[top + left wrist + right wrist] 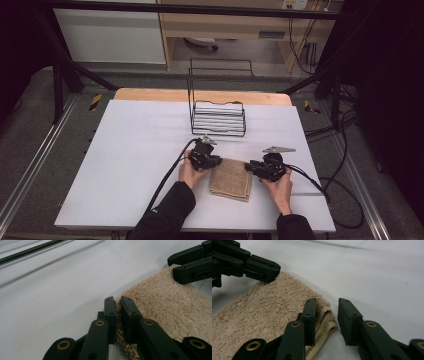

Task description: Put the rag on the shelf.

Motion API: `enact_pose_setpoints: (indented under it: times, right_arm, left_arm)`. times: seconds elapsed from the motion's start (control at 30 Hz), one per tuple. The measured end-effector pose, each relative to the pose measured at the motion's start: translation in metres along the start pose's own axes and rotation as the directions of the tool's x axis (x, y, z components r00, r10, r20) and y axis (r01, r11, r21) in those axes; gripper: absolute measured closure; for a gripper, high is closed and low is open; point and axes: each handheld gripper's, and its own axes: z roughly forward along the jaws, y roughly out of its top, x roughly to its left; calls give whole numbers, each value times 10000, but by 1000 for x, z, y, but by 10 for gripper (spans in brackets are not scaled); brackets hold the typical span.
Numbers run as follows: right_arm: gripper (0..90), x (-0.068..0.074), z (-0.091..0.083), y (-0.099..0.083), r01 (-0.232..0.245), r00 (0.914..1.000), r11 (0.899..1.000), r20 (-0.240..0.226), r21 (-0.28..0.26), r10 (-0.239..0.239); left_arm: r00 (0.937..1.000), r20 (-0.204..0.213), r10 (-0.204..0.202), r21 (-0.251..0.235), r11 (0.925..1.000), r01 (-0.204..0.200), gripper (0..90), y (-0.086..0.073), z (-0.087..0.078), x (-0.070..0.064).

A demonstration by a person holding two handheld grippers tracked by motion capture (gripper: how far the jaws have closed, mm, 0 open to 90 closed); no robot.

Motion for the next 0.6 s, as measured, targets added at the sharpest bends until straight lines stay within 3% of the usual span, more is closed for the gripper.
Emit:
enact_pose_setpoints:
  times: [0.17,0.43,0.6]
  right_arm:
    - [819,1,1,0,-363,9988,9991,-315,225,370]
    - [854,1,-2,2,-594,9975,9981,-377,180,600]
    - [856,2,-9,5,-582,9966,9981,-598,-189,570]
  left_arm:
    - [9999,87,-71,1,10000,71,825,0,0,1]
    - [9996,214,-204,-54,9998,205,853,1,-2,3]
    - [9991,329,-267,-319,9991,278,857,0,-9,2]
